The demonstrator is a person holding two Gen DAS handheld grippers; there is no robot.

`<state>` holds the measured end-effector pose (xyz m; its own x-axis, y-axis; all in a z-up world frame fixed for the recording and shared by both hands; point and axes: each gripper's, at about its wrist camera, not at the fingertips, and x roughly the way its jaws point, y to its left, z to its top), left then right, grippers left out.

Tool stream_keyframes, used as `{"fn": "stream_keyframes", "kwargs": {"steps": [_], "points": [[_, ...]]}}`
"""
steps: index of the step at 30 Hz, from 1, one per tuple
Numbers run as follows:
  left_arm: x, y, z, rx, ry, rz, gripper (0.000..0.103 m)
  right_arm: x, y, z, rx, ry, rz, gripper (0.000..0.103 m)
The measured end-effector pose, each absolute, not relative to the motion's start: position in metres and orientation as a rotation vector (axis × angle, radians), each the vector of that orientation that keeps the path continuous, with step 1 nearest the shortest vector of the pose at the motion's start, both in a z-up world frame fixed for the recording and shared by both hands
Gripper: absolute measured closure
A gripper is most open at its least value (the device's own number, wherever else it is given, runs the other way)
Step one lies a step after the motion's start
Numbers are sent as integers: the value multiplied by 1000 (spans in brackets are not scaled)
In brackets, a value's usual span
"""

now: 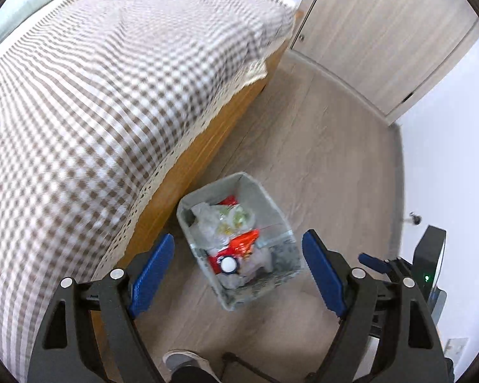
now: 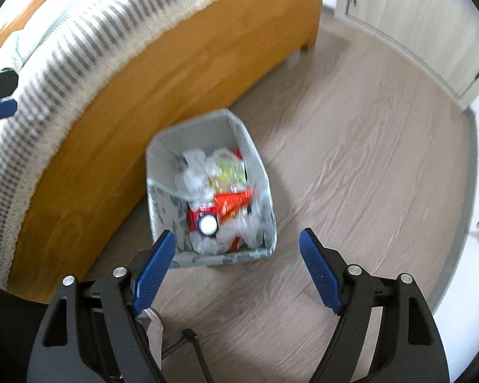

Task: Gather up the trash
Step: 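Swing both open grippers back over the bed toward the milk carton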

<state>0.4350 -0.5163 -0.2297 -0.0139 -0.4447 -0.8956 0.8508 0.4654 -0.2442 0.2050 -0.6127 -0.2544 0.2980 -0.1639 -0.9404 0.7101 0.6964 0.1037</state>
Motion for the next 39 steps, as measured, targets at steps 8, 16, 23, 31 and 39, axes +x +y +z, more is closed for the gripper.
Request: {"fn": "stream_keyframes", "kwargs": {"steps": [8, 16, 23, 31, 39], "points": [[442, -437, -152, 303, 1029, -1059, 23, 235, -577, -171, 429, 1000, -610, 27], [487, -327, -96, 163, 822, -891, 23, 288, -520, -111, 269, 912, -522, 27], [536, -210, -72, -12, 640, -653, 15, 343, -458, -77, 192, 768, -430, 27], [595, -96, -88, -95, 571, -466, 7, 404, -386, -65, 148, 685, -313, 27], [659, -5, -127, -178, 731, -214, 7, 481, -313, -88, 145, 721, -209, 27]]}}
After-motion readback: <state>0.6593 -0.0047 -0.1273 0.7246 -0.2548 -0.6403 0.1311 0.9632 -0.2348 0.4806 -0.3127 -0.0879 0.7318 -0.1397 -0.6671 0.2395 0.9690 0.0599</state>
